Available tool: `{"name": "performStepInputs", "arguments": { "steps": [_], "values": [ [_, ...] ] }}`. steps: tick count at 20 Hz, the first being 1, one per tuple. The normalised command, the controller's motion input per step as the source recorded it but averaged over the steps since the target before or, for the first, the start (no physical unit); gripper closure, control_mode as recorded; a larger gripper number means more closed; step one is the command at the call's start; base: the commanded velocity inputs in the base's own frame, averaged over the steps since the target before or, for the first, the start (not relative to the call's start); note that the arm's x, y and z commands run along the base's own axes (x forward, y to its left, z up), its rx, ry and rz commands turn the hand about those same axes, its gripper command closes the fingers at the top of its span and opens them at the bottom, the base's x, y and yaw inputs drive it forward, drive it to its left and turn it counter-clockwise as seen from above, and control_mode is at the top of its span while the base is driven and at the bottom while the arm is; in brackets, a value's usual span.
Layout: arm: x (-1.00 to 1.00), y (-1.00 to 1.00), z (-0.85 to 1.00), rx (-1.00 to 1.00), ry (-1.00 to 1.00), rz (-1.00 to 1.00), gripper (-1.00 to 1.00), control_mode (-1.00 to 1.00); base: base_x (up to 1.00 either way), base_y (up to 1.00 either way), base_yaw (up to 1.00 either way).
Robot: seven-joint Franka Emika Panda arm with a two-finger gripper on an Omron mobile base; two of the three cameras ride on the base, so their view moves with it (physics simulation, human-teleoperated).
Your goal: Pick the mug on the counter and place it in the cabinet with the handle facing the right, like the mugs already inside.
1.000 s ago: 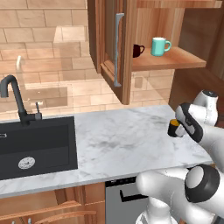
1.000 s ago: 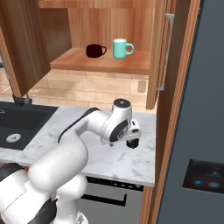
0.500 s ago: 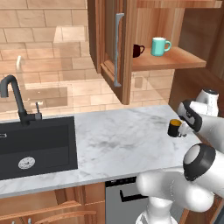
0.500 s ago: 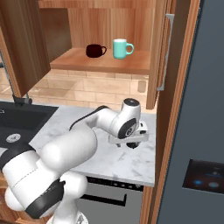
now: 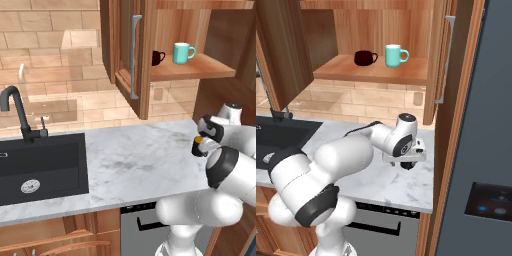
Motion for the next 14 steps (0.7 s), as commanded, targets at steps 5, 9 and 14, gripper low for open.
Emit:
{"name": "performStepInputs", "arguments": {
  "steps": [5, 9, 14],
  "values": [
    [0.18, -0.04, -0.25, 0.01, -0.06, -0.01, -1.0, -1.0, 0.0, 0.0, 0.0],
    [0.13, -0.08, -0.26, 0.01, -0.06, -0.01, -1.0, -1.0, 0.0, 0.0, 0.0],
    [0.14, -0.12, -0.23, 0.01, -0.06, -0.01, -1.0, -1.0, 0.0, 0.0, 0.0]
  ]
}}
